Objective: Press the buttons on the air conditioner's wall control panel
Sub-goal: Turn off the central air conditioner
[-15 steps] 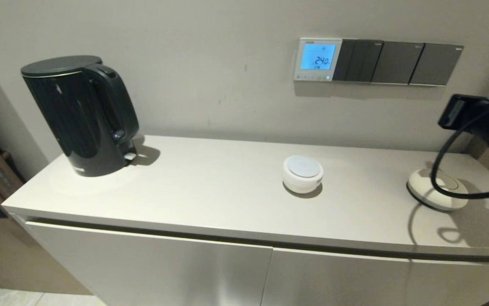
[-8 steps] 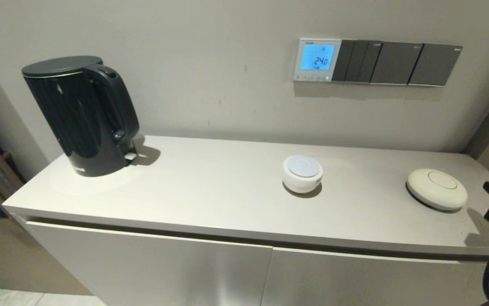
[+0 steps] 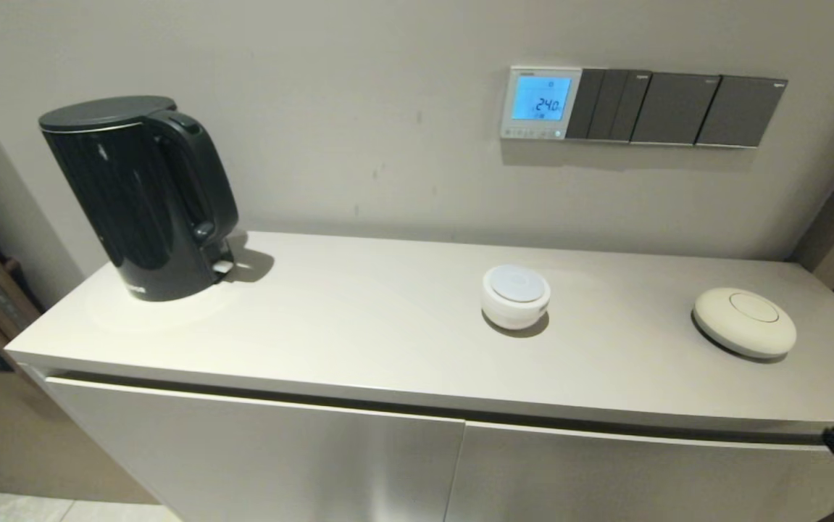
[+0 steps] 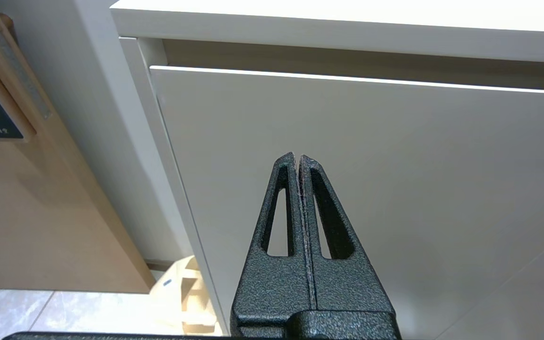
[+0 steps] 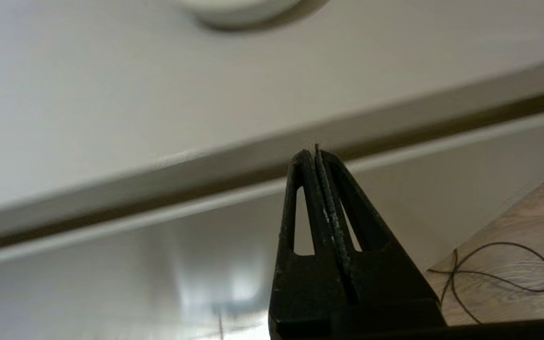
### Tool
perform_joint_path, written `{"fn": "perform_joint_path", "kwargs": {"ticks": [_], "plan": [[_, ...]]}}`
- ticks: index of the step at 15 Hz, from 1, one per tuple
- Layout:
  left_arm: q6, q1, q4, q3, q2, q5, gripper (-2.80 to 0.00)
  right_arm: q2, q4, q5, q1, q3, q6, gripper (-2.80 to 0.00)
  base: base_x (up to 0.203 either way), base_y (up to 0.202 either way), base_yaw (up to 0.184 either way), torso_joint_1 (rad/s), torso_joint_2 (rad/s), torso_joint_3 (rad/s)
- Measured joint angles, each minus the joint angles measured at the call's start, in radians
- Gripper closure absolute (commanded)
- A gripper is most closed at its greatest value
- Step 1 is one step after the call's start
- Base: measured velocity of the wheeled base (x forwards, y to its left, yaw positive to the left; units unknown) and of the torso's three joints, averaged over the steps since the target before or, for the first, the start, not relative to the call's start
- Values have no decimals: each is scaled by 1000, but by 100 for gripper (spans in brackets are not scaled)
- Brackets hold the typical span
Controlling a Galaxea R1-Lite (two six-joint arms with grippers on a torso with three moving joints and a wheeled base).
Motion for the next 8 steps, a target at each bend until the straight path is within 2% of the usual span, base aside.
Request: {"fn": "perform_joint_path", "kwargs": {"ticks": [4,8], "plan": [[-1,0,0,0,0,0,0,-207,193,1,78,3,-3,0,0,0,0,0,0,0],[0,0,0,0,0,0,0,-472,432,4,139,3,-54,0,0,0,0,0,0,0]]}}
